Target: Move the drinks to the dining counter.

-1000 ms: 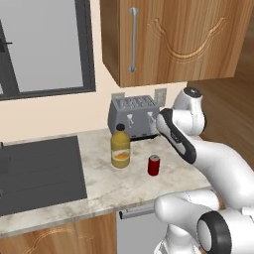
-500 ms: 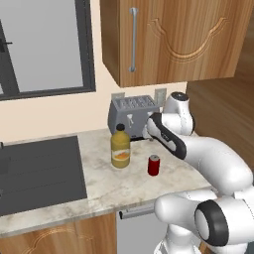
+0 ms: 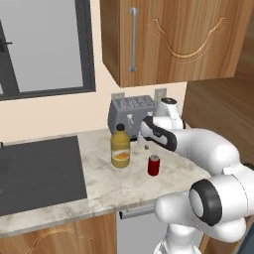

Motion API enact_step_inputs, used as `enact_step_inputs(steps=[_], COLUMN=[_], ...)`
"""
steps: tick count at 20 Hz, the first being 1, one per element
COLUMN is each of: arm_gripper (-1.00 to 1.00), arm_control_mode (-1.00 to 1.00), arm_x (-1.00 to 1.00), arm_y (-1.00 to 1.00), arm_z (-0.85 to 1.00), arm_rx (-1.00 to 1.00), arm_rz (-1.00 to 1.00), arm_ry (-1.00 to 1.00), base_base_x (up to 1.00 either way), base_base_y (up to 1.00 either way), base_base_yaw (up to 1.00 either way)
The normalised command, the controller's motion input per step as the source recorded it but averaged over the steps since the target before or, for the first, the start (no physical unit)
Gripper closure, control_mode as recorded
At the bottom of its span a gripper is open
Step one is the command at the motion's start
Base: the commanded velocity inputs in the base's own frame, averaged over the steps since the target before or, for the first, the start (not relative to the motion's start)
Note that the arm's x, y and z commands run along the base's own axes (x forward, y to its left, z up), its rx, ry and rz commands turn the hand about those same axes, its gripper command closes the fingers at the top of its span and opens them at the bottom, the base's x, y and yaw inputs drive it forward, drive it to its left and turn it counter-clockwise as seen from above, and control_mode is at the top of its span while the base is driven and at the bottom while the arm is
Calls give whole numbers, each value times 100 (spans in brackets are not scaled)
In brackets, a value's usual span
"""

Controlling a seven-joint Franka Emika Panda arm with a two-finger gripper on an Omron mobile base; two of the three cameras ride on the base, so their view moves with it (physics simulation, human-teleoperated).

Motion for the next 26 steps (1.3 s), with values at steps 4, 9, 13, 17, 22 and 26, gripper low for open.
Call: enact_step_inputs(steps=[4, 9, 13, 17, 22, 26], arm_gripper=[-100, -100, -100, -100, -100, -100], arm_control_mode=[-100, -100, -100, -100, -100, -100], arm_x=[9, 1, -19, 0, -8, -26], arm_y=[17, 5, 0, 0, 0, 0], arm_z=[-51, -34, -22, 0, 0, -1], arm_rx=[-1, -1, 0, 0, 0, 0], arm_rz=[0, 0, 0, 0, 0, 0], arm_ry=[18, 12, 3, 0, 0, 0], base_base_x=[0, 0, 0, 0, 0, 0], base_base_y=[0, 0, 0, 0, 0, 0], base_base_yaw=[0, 0, 0, 0, 0, 0])
